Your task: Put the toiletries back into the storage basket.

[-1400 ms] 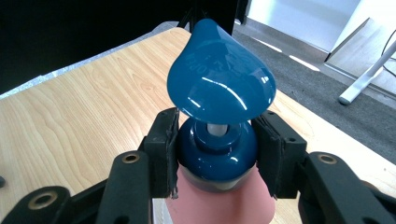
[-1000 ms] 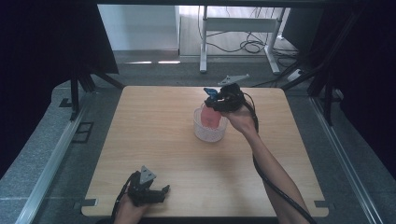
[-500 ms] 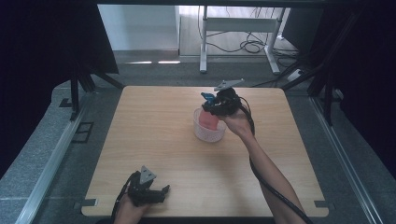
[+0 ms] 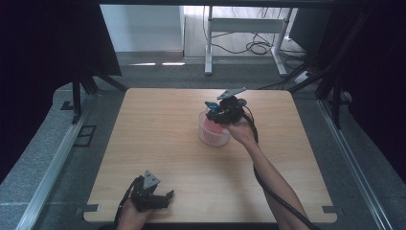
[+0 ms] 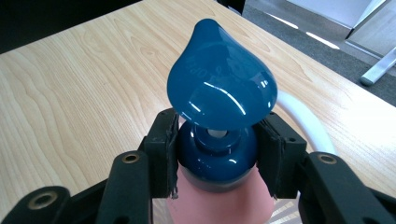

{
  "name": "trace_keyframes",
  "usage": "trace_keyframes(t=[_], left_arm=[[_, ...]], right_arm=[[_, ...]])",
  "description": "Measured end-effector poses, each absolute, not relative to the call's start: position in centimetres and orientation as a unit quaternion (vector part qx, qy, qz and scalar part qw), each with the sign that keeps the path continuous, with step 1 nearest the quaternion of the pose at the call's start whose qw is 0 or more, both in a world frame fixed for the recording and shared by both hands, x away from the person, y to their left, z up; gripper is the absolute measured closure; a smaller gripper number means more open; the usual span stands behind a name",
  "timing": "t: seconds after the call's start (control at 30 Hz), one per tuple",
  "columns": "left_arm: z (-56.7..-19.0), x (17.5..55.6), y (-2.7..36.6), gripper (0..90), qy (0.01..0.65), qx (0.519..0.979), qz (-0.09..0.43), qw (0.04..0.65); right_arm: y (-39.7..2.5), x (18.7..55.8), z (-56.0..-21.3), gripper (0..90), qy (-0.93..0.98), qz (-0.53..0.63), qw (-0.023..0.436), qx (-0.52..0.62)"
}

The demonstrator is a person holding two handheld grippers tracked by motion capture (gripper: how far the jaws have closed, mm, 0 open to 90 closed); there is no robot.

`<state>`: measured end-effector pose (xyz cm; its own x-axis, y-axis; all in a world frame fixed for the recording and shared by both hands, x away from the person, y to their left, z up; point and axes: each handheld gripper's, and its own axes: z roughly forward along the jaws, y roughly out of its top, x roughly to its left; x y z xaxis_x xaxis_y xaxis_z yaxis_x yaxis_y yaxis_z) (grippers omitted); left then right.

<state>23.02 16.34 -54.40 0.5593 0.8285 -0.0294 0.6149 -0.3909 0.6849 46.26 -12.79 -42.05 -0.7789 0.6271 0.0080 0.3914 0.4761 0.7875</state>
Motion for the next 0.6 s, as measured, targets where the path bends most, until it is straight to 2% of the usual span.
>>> trace_keyframes(t=[0.6], left_arm=[[-54.4, 23.0, 16.3, 10.4, 0.441, 0.819, 0.161, 0.331]], right_arm=[[-13.6, 46.4, -43.5, 52.1, 0.845, 0.416, 0.131, 0.309]])
